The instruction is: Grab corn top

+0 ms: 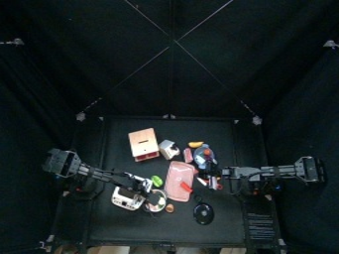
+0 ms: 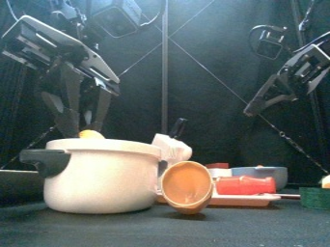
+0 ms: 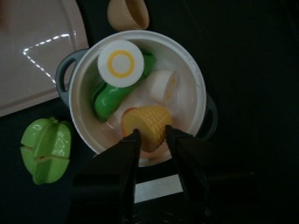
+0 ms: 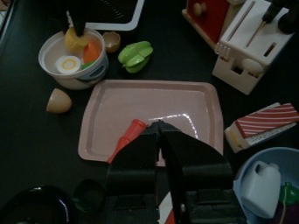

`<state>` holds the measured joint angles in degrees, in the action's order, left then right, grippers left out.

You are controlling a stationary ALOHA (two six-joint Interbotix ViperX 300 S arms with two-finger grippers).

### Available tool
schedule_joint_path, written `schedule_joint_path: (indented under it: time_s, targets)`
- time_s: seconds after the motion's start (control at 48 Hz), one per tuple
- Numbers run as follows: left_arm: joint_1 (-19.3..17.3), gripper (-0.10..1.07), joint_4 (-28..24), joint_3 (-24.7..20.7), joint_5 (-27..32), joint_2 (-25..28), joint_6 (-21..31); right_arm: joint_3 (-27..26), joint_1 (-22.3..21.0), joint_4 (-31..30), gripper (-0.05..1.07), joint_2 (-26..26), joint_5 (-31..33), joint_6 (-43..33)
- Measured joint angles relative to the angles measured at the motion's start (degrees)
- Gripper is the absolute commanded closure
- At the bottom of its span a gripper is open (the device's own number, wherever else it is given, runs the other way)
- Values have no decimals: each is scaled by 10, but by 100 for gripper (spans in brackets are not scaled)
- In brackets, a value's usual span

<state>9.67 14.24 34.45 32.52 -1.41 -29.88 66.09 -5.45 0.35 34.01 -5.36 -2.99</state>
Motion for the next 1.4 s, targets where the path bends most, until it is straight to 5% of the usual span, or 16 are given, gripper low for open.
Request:
schedule_joint_path:
  time_s: [0.75,1.396]
  targets:
    - [-32,27,-25,10,-18,-40,-1,-4,1,-1,102,-1,-1,1]
    - [18,8,40,-18,-41,44,-2,-4,0,8,102,-1,0,1]
